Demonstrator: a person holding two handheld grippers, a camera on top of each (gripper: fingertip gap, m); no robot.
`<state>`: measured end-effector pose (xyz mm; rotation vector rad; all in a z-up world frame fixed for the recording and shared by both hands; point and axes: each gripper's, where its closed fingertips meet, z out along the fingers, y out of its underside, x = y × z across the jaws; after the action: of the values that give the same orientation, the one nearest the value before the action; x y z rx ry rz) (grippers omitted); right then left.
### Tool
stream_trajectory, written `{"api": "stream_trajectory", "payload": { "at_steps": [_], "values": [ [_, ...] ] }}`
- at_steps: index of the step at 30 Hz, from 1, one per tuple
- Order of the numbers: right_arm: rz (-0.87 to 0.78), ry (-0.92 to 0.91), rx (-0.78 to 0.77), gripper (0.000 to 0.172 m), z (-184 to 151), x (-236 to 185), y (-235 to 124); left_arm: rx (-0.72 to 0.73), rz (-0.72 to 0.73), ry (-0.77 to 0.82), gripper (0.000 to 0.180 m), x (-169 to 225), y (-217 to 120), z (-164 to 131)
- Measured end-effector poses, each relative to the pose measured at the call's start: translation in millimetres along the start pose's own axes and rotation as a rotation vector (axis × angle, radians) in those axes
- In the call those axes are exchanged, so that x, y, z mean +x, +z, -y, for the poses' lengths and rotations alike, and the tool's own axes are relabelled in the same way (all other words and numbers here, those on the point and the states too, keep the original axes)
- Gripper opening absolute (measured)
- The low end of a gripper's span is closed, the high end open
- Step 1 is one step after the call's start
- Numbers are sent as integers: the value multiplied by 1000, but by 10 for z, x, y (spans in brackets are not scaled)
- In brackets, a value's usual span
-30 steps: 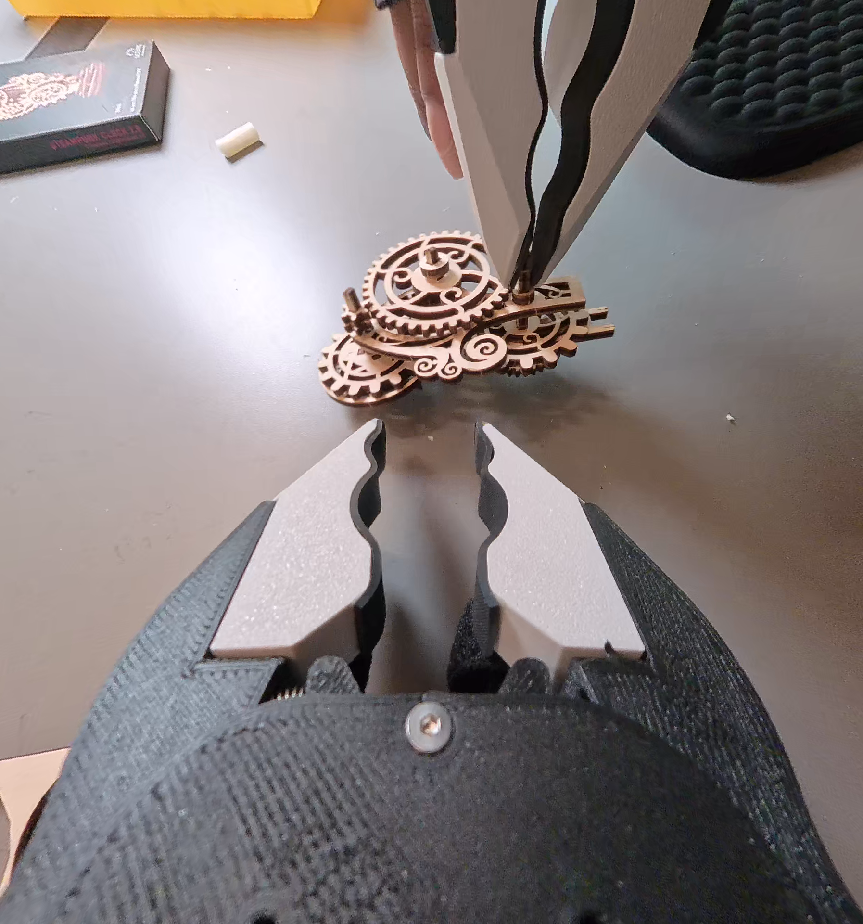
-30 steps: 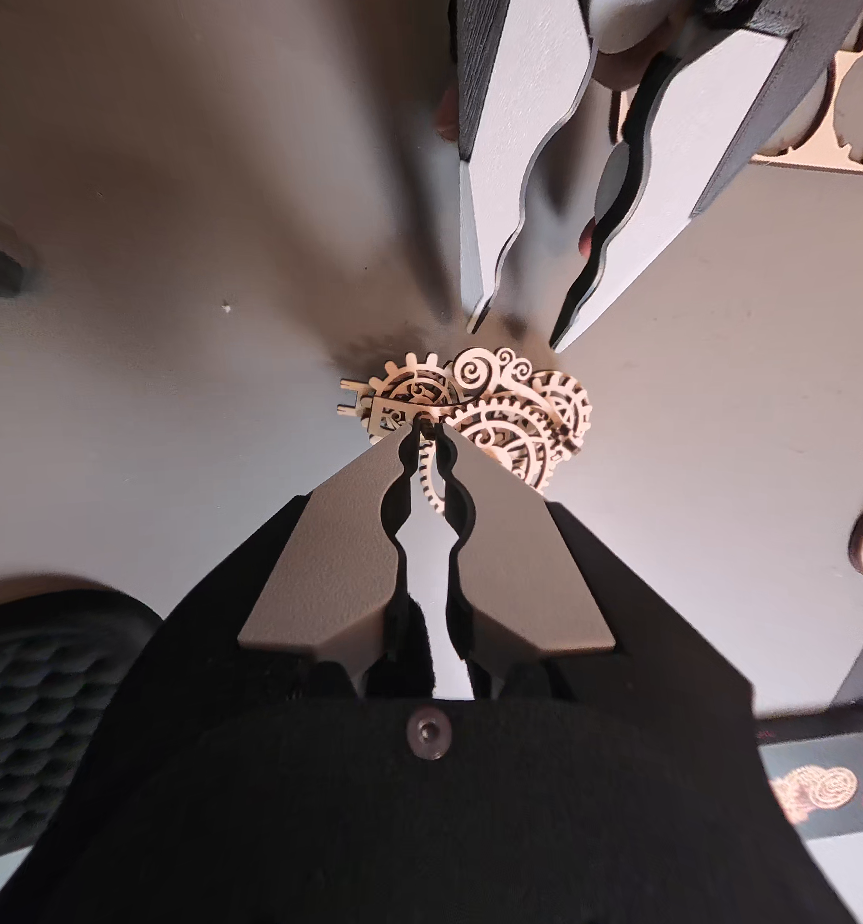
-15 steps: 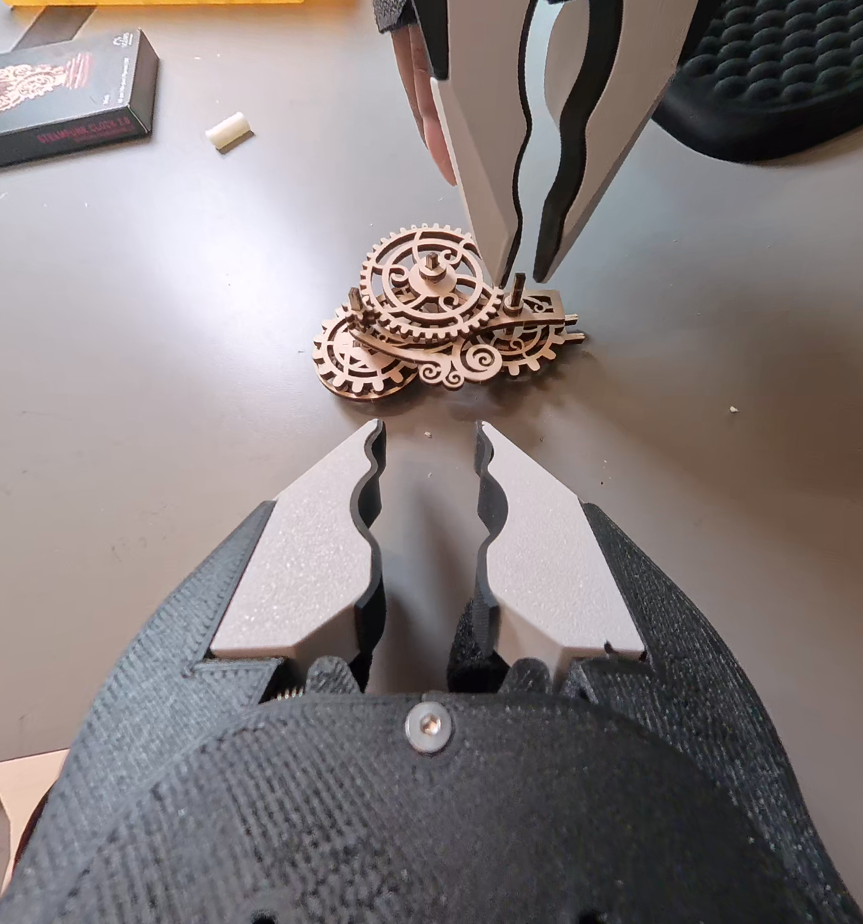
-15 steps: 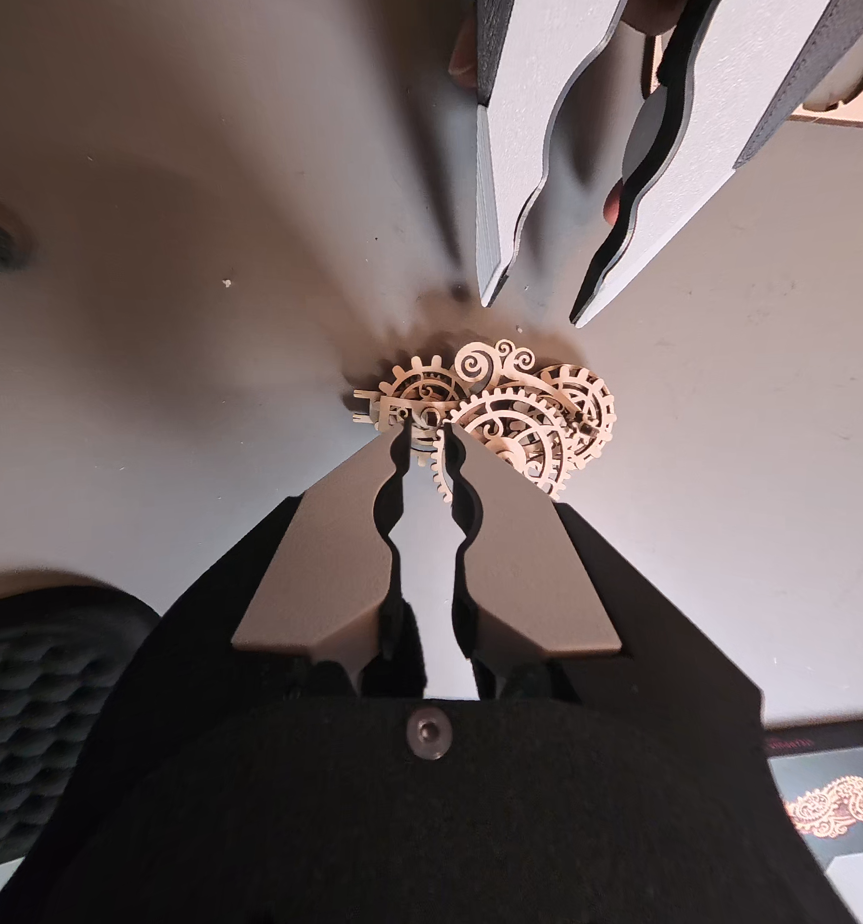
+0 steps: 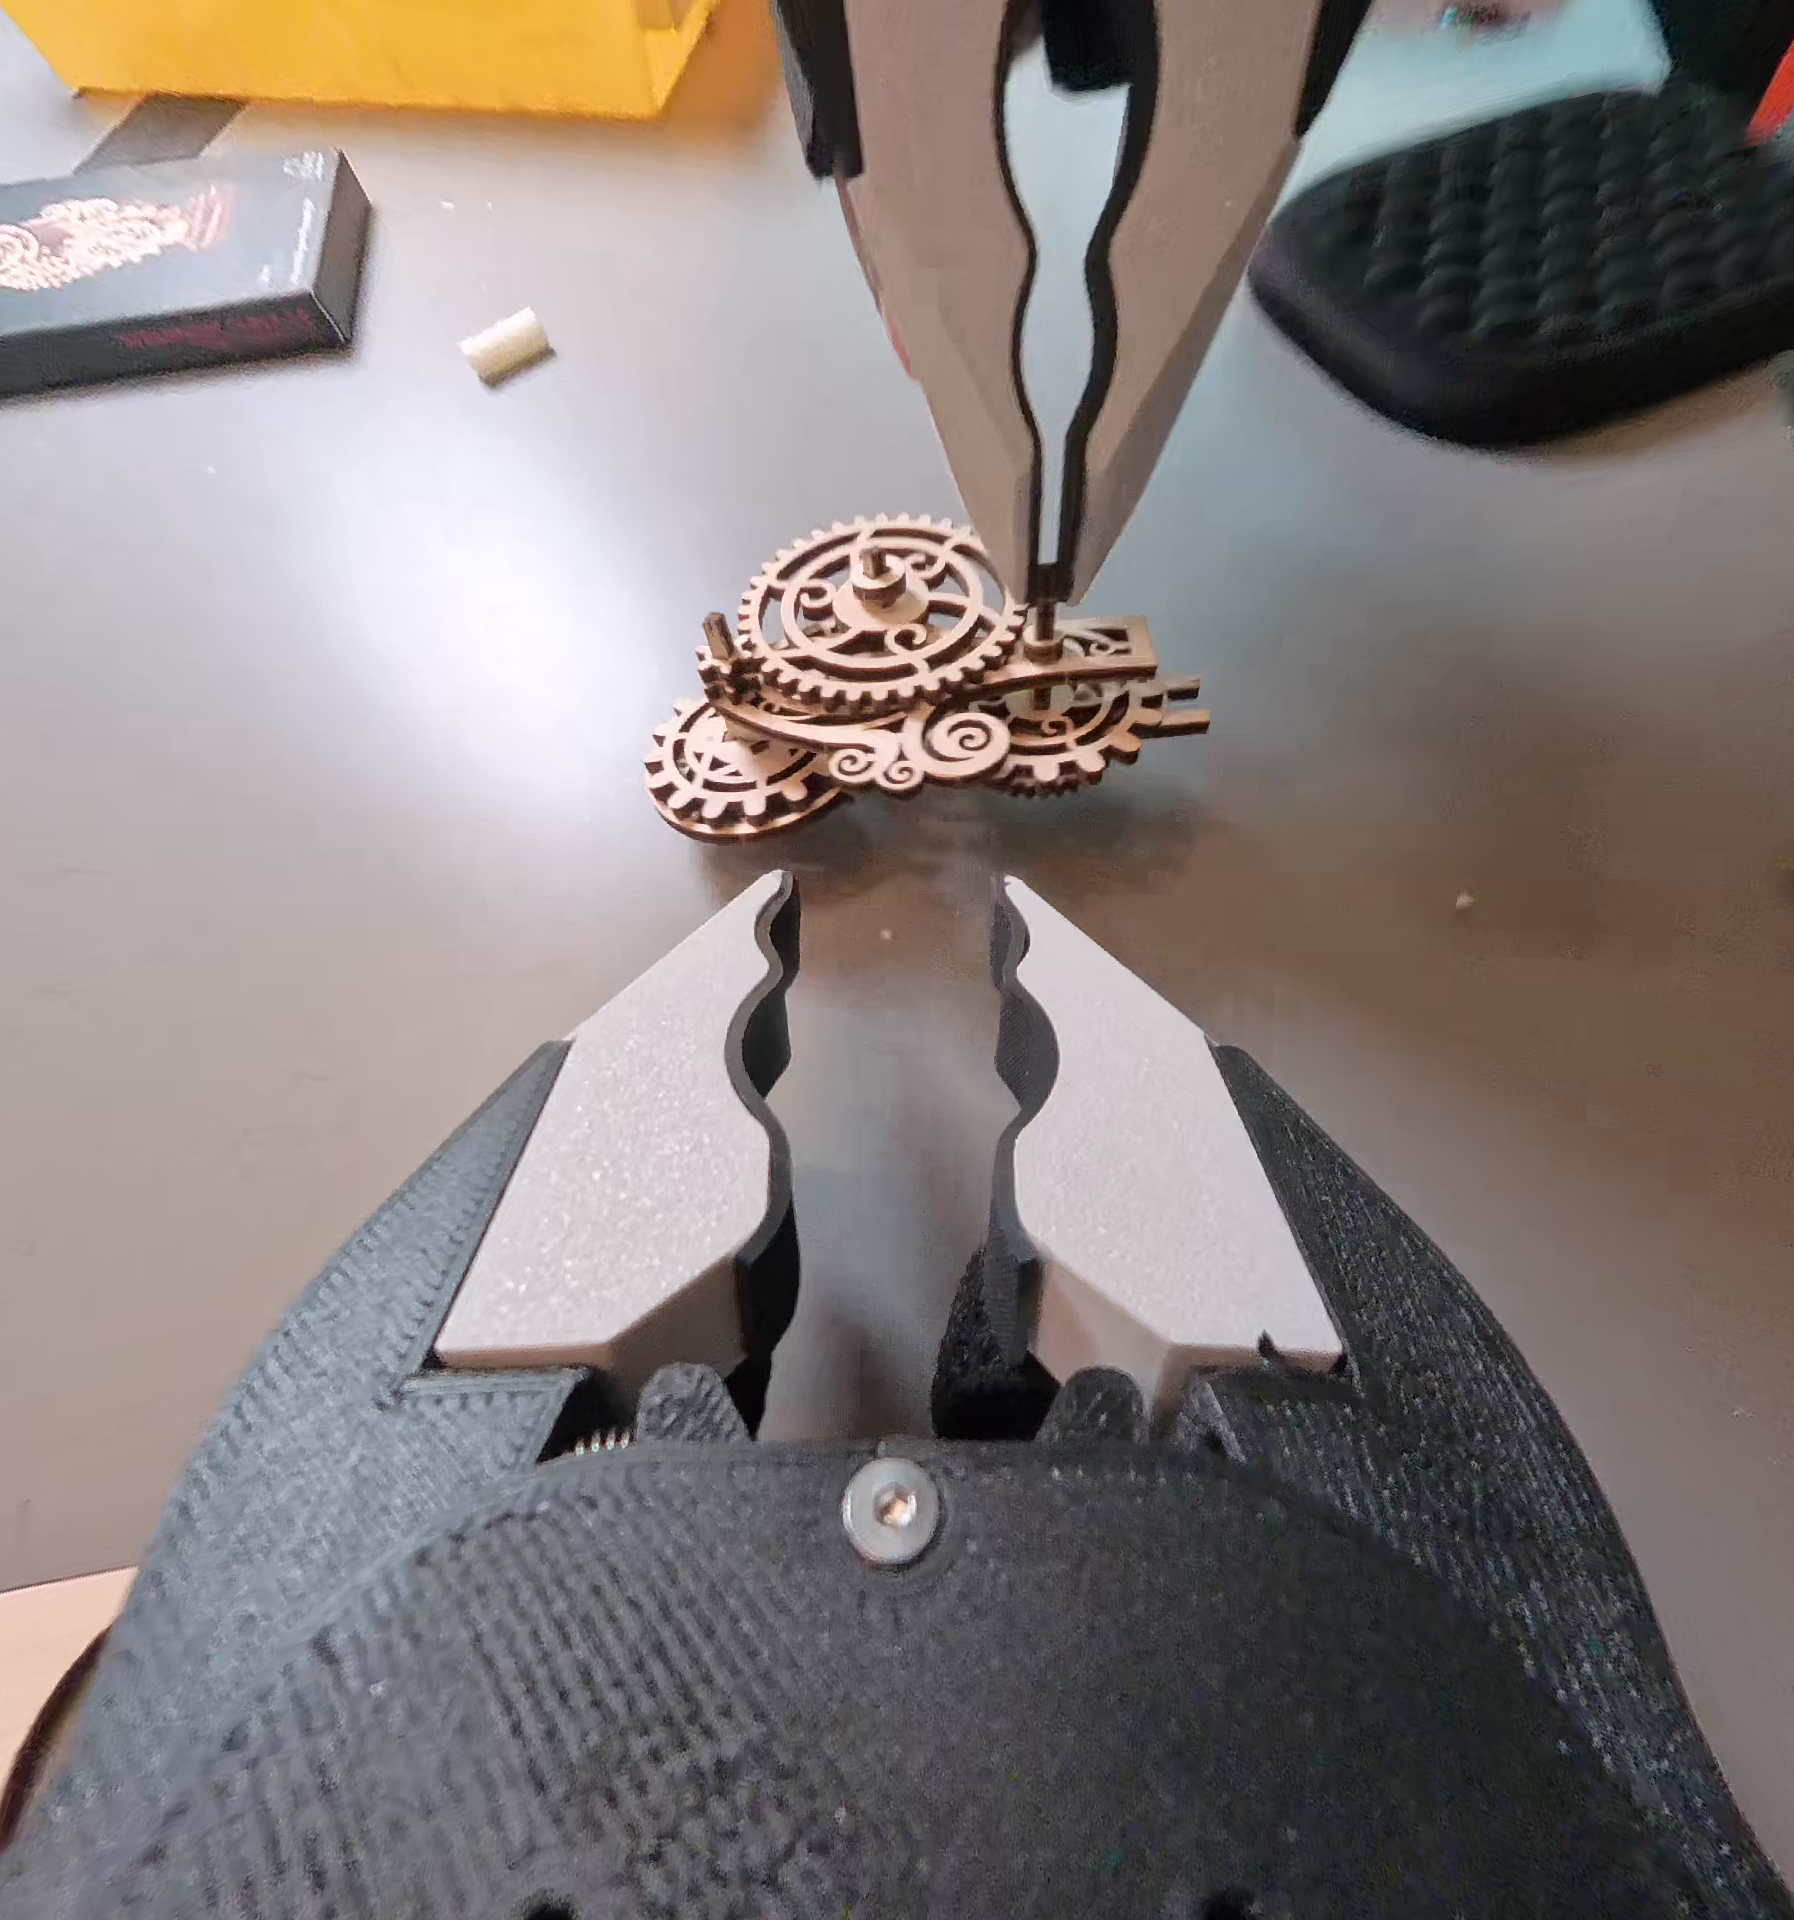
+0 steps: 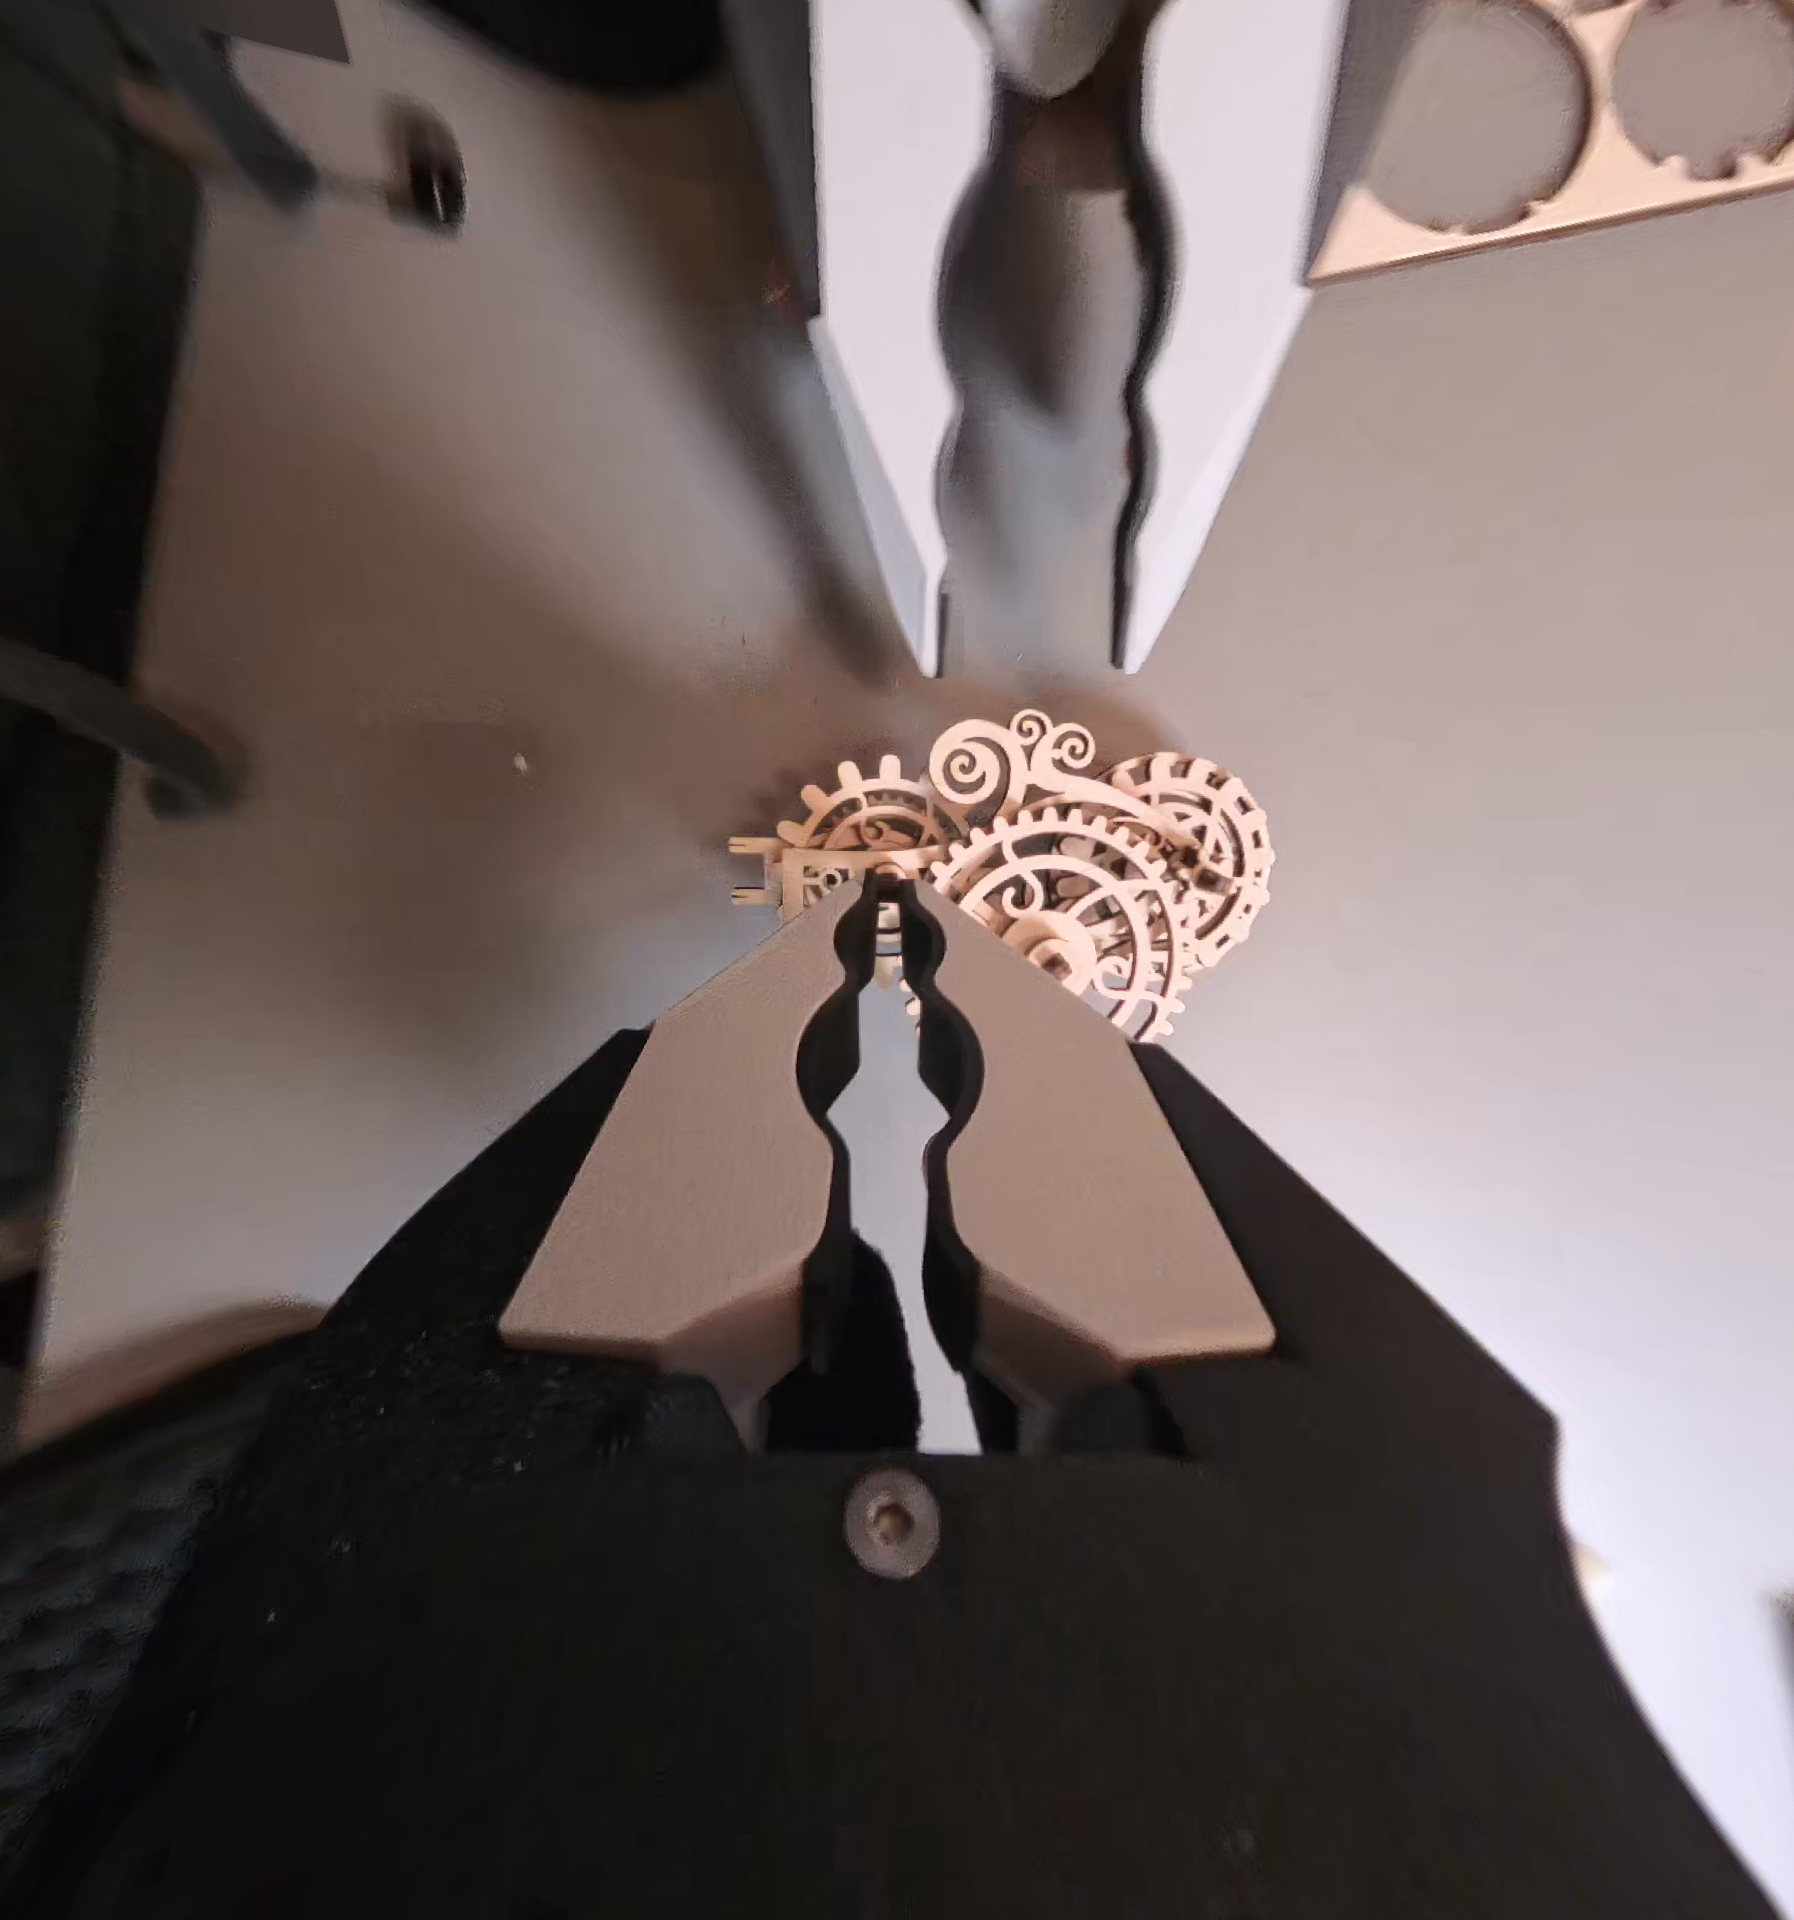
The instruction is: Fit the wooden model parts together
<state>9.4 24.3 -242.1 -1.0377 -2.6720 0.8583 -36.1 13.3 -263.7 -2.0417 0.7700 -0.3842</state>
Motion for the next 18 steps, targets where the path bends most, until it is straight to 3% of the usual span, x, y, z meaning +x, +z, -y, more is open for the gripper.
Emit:
{"api": "stream_trajectory", "payload": {
  "at_steps": [5,8,12,18],
  "values": [
    [169,331,351,2,228,125,-343,179,-23,-88,36,-50,-176,293],
    [225,433,486,2,299,197,-484,225,-11,-87,35,-68,-222,367],
    [274,479,582,2,378,201,-585,232,-14,-77,34,-43,-219,384],
    [286,482,610,2,423,181,-599,295,-86,-87,25,84,-265,489]
  ]
}}
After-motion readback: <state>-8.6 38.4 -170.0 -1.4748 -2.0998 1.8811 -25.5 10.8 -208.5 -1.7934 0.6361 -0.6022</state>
